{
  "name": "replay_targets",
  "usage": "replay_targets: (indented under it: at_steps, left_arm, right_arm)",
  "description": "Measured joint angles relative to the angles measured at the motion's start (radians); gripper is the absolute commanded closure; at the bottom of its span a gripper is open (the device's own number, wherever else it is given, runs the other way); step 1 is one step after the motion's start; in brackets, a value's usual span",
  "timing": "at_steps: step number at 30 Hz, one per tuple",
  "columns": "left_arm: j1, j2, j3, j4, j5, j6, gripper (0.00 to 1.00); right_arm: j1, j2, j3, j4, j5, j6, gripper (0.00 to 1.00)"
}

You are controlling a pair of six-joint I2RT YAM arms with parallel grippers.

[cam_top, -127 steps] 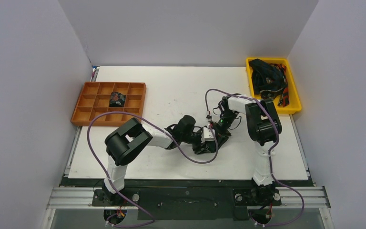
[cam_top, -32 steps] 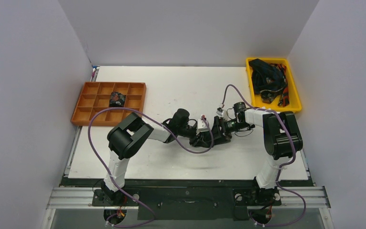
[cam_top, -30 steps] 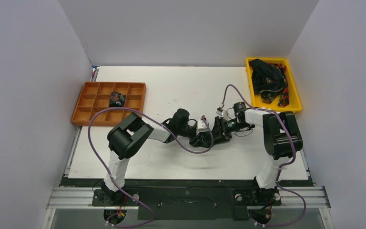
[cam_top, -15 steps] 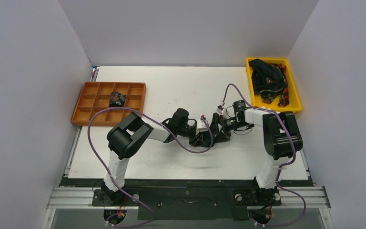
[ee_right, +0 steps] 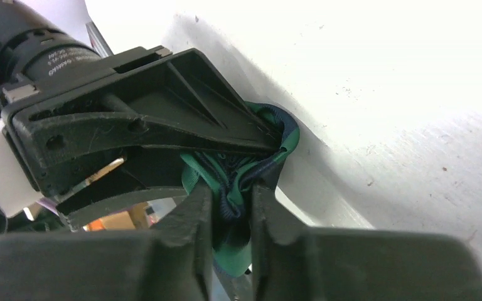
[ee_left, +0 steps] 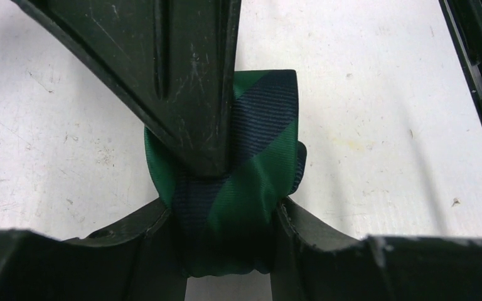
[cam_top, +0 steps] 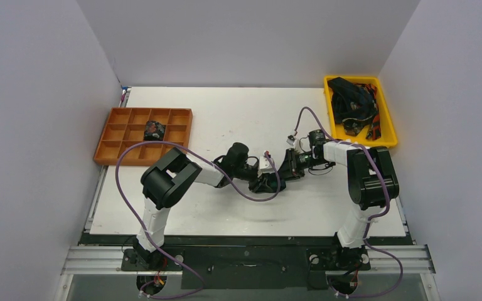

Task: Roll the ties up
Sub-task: Pick up the tie at the center of the board.

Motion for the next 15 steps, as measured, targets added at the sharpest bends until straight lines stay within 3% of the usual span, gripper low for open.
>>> replay_targets:
  at_steps: [4,6,11,15]
  left_arm:
    - [0.002,-0.002,-0.014,0.024,0.005,-0.023,0.33]
    - [0.002,-0.017,-0.042,0.047,-0.007,-0.039,0.24]
    - [0.005,-0.063,-0.095,0.067,-0.074,-0.077,0.09]
    - [-0.002,-0.079,-0.109,0.066,-0.103,-0.078,0.07]
  right_arm:
    - [-0.003,0.0,0.026,-0.055,0.007,-0.09,1.0]
    - [-0.002,0.0,0.031,-0.08,0.009,-0.121,1.0]
    - [0.023,0.0,0.04,-0.138,0.013,-0.151,1.0]
    - [0.055,-0.004,0.052,-0.145,0.029,-0.151,1.0]
